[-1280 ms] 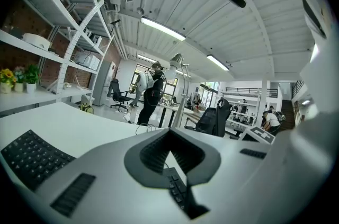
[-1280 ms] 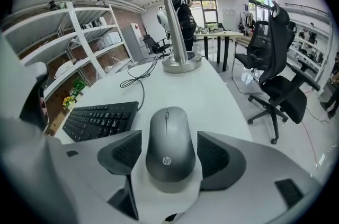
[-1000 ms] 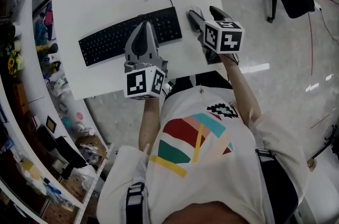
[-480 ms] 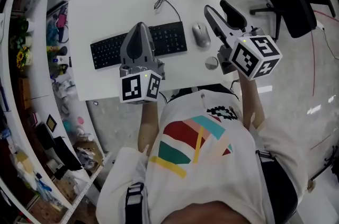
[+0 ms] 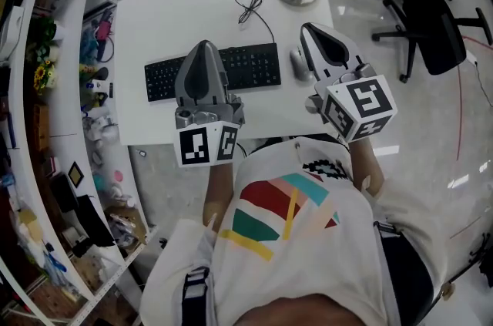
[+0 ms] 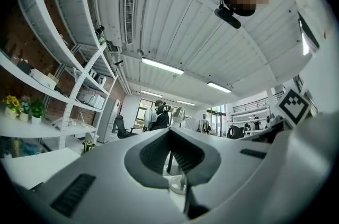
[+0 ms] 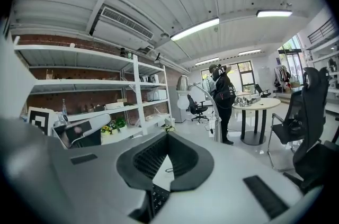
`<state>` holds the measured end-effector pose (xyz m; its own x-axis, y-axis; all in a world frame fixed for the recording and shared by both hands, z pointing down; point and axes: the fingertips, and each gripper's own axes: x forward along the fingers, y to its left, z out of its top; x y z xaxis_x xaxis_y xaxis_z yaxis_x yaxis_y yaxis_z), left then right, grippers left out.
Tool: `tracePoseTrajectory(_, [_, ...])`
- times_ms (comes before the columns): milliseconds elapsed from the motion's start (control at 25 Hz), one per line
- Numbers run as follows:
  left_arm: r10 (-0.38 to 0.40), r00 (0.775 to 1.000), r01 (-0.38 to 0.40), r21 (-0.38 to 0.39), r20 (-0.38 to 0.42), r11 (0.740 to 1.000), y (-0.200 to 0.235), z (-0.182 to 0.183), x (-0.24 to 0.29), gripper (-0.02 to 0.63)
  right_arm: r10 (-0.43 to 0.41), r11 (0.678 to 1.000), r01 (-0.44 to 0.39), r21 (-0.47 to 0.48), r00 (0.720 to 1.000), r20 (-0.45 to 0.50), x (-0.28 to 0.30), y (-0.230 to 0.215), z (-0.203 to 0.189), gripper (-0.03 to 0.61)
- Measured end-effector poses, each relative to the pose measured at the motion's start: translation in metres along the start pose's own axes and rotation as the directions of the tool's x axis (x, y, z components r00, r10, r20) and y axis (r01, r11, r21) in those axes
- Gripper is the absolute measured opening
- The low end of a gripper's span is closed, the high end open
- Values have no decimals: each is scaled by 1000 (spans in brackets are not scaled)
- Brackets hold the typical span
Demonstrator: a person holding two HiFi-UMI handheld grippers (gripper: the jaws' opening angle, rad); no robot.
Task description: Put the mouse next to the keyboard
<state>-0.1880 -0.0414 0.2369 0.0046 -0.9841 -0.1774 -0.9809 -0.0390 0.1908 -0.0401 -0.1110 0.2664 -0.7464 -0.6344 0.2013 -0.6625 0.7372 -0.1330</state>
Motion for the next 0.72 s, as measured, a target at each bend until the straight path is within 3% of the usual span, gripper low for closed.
tracePoseTrajectory(480, [38,999,-38,13,5,999,7,5,-15,44,16,999,-17,-29,1000,-27,-5,10,-9,12])
tracePoseTrajectory(720, [42,999,-41,43,-32,998,8,-5,-18,44,31,999,-32,-18,998,-63,-4,10,-19,12])
